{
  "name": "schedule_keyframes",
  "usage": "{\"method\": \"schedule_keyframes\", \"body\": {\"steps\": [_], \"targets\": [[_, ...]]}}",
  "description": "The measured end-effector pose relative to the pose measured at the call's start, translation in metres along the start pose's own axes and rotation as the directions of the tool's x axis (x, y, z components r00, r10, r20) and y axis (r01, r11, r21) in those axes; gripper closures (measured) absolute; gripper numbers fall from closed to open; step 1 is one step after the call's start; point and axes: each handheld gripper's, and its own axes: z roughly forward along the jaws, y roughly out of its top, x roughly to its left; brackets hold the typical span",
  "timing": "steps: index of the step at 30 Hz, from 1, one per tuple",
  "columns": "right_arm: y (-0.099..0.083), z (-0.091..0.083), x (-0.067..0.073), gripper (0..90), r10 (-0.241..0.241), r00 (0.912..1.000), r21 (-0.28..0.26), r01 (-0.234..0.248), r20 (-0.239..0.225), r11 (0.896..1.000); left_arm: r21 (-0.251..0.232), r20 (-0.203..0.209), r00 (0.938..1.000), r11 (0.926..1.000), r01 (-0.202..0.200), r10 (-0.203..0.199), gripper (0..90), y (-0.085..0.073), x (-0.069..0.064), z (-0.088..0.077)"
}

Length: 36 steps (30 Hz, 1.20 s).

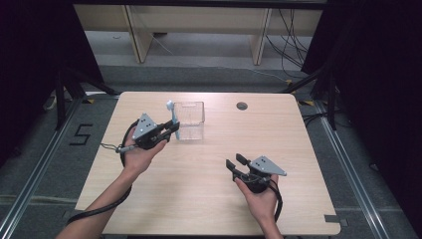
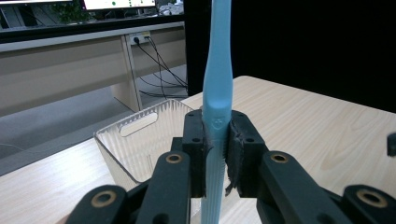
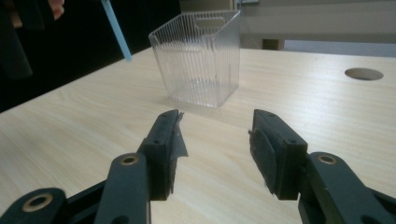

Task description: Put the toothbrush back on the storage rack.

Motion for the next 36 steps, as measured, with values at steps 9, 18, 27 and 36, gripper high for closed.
{"method": "schedule_keyframes", "body": {"steps": [9,18,27,36], "targets": [[-0.015,-0.009,-0.009,53.1,-0.034,0.999,-0.051,0.035,0.028,0.998,-0.012,-0.007,1.0,0.9999,-0.007,0.007,78.1,0.007,0.005,0.006],[-0.022,-0.016,-0.011,52.0,0.001,0.9989,-0.071,0.002,0.047,0.997,-0.037,-0.019,0.9995,0.9989,-0.028,0.027,78.1,0.012,0.01,0.013],[-0.025,-0.017,-0.009,52.6,0.008,0.9986,-0.06,-0.005,0.052,0.998,-0.053,-0.032,0.9988,0.9978,-0.039,0.037,78.1,0.018,0.017,0.017],[-0.025,-0.018,-0.008,52.8,0.005,0.9983,-0.047,-0.003,0.057,0.999,-0.065,-0.057,0.9977,0.997,-0.041,0.037,78.0,0.021,0.024,0.025]]}}
